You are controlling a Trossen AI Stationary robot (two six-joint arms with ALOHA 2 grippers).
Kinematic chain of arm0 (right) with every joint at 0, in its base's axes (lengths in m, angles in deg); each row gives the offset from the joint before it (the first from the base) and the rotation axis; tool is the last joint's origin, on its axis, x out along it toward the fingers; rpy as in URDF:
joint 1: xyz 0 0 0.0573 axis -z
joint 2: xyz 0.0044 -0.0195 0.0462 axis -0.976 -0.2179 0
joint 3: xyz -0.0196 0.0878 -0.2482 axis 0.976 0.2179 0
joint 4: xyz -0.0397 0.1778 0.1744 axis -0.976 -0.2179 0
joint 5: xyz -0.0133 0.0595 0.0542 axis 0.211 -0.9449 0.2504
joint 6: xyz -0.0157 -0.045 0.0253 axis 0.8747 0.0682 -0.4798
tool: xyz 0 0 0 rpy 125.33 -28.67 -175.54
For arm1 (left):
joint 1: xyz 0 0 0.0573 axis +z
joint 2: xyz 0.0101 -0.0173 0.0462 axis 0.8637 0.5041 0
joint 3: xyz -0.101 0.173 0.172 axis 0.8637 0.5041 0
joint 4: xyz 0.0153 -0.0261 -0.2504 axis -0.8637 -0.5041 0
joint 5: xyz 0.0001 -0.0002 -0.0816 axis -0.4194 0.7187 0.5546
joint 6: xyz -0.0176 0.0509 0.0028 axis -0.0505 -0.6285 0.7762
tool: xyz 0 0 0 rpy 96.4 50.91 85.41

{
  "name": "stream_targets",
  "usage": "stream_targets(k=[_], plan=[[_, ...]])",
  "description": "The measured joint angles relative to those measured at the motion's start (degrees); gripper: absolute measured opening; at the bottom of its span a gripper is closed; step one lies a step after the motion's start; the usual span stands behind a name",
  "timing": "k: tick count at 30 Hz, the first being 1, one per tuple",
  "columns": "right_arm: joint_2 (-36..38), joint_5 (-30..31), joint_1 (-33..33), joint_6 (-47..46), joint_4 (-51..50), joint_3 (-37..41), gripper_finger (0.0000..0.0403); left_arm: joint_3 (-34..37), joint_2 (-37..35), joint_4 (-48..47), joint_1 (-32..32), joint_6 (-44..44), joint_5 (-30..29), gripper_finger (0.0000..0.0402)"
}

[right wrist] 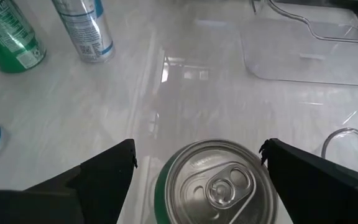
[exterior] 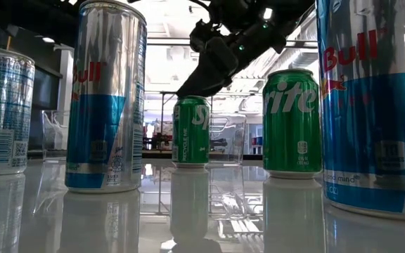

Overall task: Sort soda cans
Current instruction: Put the top green soda can into the middle transparent bin

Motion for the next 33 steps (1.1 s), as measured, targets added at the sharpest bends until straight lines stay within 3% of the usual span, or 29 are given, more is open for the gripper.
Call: stream_targets(k=[16, 24, 33], plan=[[-0.4, -2.6, 0.7, 6.2, -6.7, -3.7, 0.0346, 0.0, 0.0, 0.0, 0.0, 0.0, 0.0, 0.0367], [-3.4, -2.1, 1.0, 8.9, -4.6, -4.1, 0.0346, 0.0, 0.0, -0.3, 0.0, 0.3, 0.0, 0.0367], [-2.0, -2.6, 0.6, 4.1, -5.4, -3.9, 0.0346, 0.0, 0.0, -1.0, 0.0, 0.5, 0.0, 0.0367]])
